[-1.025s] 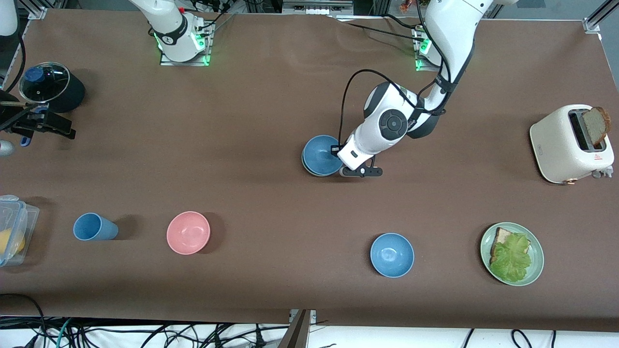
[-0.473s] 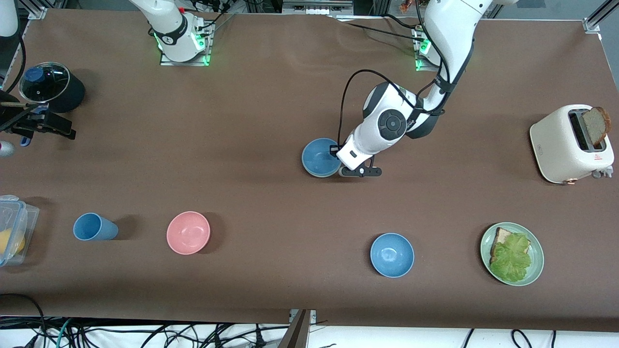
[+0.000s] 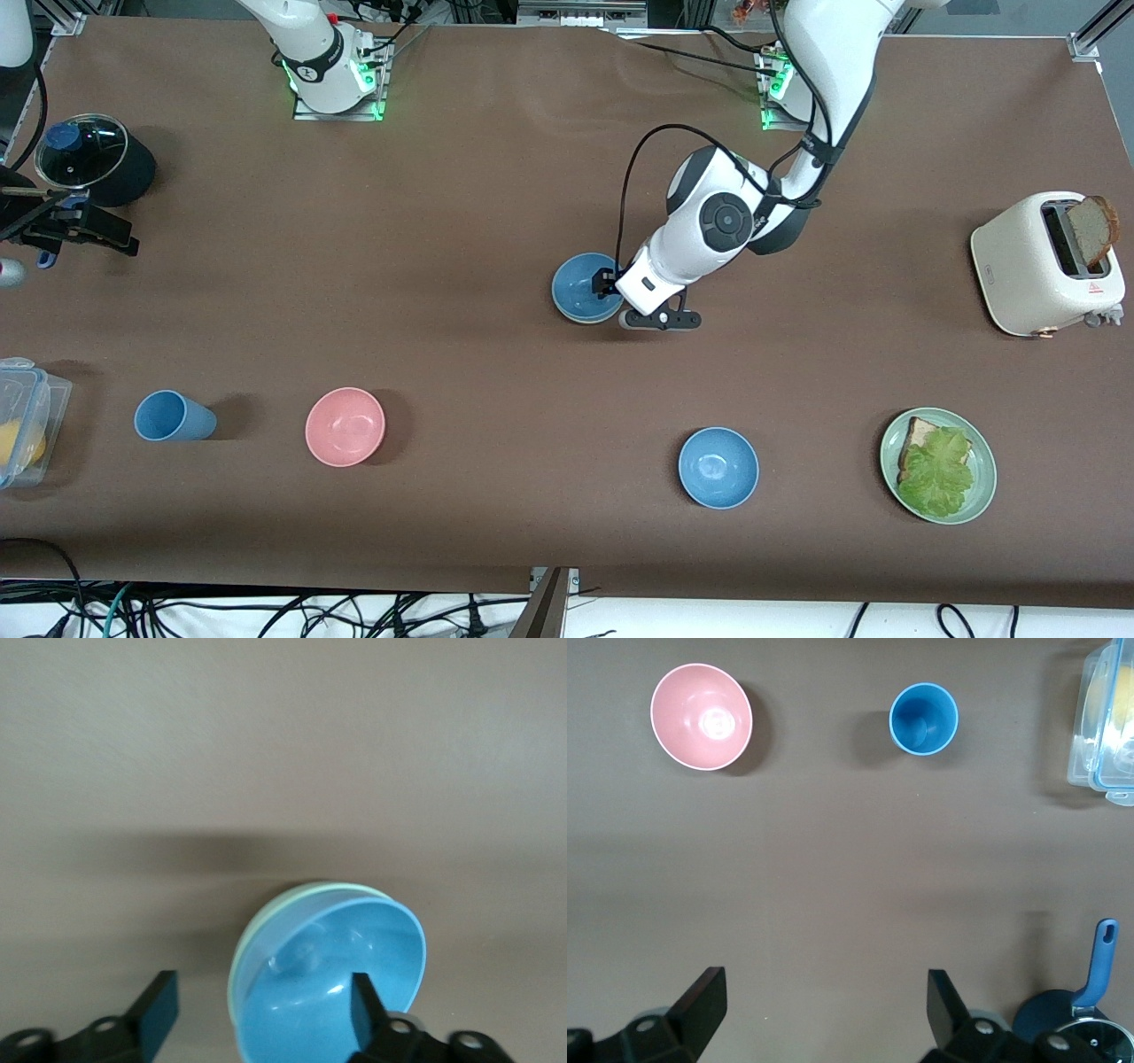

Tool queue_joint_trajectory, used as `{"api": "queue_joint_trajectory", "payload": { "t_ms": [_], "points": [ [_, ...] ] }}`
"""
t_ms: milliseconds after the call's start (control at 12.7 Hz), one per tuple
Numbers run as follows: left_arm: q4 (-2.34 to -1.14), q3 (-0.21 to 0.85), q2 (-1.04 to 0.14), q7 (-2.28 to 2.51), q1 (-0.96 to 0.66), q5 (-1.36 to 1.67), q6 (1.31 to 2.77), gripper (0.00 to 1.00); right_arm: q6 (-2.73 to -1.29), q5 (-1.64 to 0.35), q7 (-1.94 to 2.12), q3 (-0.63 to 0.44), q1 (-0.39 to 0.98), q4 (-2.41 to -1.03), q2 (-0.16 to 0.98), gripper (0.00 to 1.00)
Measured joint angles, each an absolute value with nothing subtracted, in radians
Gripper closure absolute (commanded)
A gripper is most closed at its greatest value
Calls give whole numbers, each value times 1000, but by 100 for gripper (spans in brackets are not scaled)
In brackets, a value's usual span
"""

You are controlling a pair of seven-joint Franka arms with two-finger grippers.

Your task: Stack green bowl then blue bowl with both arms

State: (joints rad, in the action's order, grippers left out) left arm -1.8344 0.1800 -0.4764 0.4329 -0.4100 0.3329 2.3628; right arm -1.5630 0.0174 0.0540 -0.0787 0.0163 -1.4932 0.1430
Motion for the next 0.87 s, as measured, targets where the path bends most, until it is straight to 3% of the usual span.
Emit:
{"api": "queue_joint_trajectory", "payload": {
  "t_ms": [473, 867],
  "points": [
    [-1883, 167, -197, 329, -110, 329, 2014, 0, -1563, 18, 54, -79, 16, -1493, 144, 0],
    [-1894, 60, 13, 187, -43, 75, 1810, 0, -1564, 18, 54, -79, 15, -1493, 144, 0]
  ]
}}
